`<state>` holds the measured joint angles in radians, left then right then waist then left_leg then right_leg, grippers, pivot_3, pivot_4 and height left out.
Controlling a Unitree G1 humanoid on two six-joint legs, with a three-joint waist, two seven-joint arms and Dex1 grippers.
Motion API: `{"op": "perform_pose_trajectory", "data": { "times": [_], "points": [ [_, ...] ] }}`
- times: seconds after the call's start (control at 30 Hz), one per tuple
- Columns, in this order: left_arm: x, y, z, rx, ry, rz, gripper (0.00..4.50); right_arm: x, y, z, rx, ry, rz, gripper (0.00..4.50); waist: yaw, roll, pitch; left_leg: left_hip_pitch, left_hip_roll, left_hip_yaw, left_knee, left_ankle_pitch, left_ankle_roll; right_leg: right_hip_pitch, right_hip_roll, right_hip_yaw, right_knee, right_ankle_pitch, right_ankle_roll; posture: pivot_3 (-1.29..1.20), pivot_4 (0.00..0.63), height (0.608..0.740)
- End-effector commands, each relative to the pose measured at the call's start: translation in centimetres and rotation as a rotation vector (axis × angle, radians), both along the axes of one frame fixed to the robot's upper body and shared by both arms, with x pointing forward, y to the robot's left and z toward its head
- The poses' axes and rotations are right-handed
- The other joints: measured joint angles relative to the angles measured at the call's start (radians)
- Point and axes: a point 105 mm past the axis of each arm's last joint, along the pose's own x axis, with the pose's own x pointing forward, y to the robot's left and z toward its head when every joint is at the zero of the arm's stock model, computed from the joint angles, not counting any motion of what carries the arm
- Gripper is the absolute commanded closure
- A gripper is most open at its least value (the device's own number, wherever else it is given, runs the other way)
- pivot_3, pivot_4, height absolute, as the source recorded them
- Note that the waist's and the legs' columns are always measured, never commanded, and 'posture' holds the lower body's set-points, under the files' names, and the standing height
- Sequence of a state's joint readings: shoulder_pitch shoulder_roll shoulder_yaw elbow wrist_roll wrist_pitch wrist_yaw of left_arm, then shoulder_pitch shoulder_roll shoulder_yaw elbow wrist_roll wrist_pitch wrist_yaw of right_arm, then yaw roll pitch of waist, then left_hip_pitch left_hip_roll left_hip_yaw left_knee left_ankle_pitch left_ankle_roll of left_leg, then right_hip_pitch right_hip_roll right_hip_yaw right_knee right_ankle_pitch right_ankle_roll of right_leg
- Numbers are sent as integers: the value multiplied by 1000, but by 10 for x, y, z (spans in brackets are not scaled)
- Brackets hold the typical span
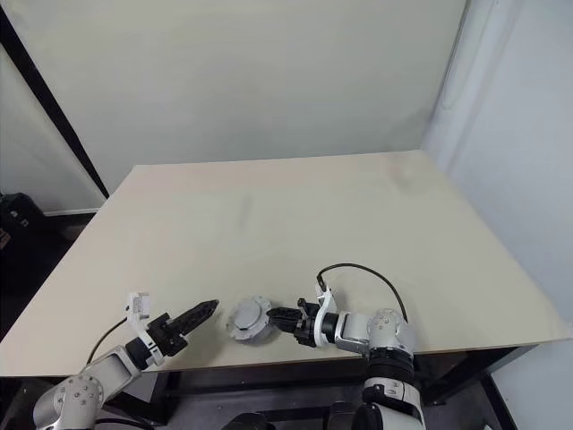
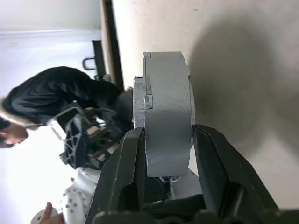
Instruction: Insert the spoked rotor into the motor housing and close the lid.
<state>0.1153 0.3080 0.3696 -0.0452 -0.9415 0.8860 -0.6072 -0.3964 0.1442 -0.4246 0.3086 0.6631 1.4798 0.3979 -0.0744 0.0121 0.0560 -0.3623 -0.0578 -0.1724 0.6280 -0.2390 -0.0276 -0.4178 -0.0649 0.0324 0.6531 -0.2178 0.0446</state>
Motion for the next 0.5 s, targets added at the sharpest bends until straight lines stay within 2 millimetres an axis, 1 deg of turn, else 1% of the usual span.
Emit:
{"op": "perform_pose_trajectory", "data": {
  "times": [0.03, 0.2, 0.3, 0.4, 0.5],
  "points": [
    [0, -2, 12, -74, 7, -6, 0, 8, 13, 39, 159, -111, 9, 3240, 0, 0, 0, 0, 0, 0, 0, 0, 0, 0, 0, 0, 0, 0, 0, 0, 0, 740],
    [-3, -11, 7, -181, 86, -23, 0, 7, 18, 48, 191, -135, 25, 3240, 0, -1, 1, -1, 0, 0, 0, 0, 0, 0, 0, 0, 0, 0, 0, 0, 0, 740],
    [-1, -17, 4, -214, 113, -33, 0, 6, 20, 52, 199, -148, 37, 3240, 0, -1, 1, -1, 0, 0, 0, 0, 0, 0, 0, 0, -1, 0, 0, 0, 0, 740],
    [3, -23, -1, -239, 129, -43, 0, 5, 21, 51, 195, -151, 45, 3240, 0, -1, 1, -1, 0, 0, 0, 0, 0, 0, 0, 0, -1, 0, 0, 0, 0, 740],
    [7, -29, 0, -275, 128, -63, 0, 3, 20, 48, 183, -143, 49, 3240, 0, -1, 1, -1, 0, 1, 0, 0, 0, 0, 0, 0, -1, 0, 0, 0, 0, 740]
  ]
}}
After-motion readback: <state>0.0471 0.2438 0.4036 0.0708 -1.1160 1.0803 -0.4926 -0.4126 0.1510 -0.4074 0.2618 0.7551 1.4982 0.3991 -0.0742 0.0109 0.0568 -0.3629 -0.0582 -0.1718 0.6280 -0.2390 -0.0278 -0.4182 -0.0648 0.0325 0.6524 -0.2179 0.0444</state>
